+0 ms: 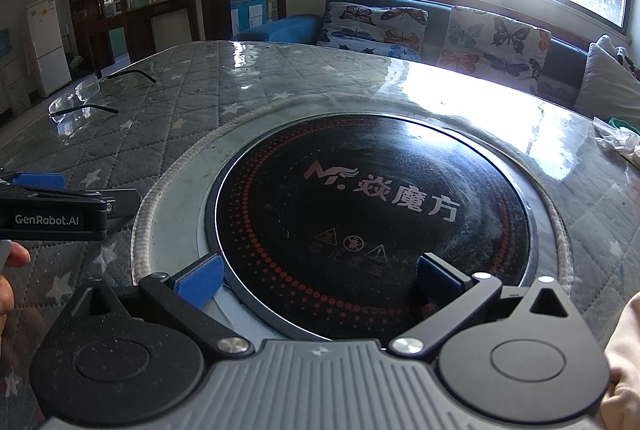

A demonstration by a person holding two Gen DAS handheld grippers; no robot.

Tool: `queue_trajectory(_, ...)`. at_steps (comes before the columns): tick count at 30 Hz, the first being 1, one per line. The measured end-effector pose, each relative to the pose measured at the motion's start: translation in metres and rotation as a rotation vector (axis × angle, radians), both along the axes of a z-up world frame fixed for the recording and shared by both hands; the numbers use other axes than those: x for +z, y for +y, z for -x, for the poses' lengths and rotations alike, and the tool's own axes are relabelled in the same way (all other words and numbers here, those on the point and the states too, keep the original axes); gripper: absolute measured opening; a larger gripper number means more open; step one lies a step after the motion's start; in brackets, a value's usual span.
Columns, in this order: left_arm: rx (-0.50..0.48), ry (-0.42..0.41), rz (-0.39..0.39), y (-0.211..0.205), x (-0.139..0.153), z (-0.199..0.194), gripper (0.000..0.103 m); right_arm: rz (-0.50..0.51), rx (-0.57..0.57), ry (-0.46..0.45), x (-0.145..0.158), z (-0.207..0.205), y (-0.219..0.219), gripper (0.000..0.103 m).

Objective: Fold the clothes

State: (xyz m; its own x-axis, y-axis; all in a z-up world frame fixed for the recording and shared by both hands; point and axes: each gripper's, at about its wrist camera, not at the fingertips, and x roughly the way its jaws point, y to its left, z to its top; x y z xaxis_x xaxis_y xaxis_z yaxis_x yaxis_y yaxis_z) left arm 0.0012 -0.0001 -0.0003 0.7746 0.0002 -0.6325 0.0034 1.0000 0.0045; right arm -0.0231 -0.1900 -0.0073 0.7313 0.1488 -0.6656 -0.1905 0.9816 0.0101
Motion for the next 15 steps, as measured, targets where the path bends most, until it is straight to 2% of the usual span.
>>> queue_trajectory(15,0.019,-0.001,-0.006,-0.0029,0.0010,0.0026,0.103,0.000,0.004,0.004,0.0005,0.0003,0.0010,0.103)
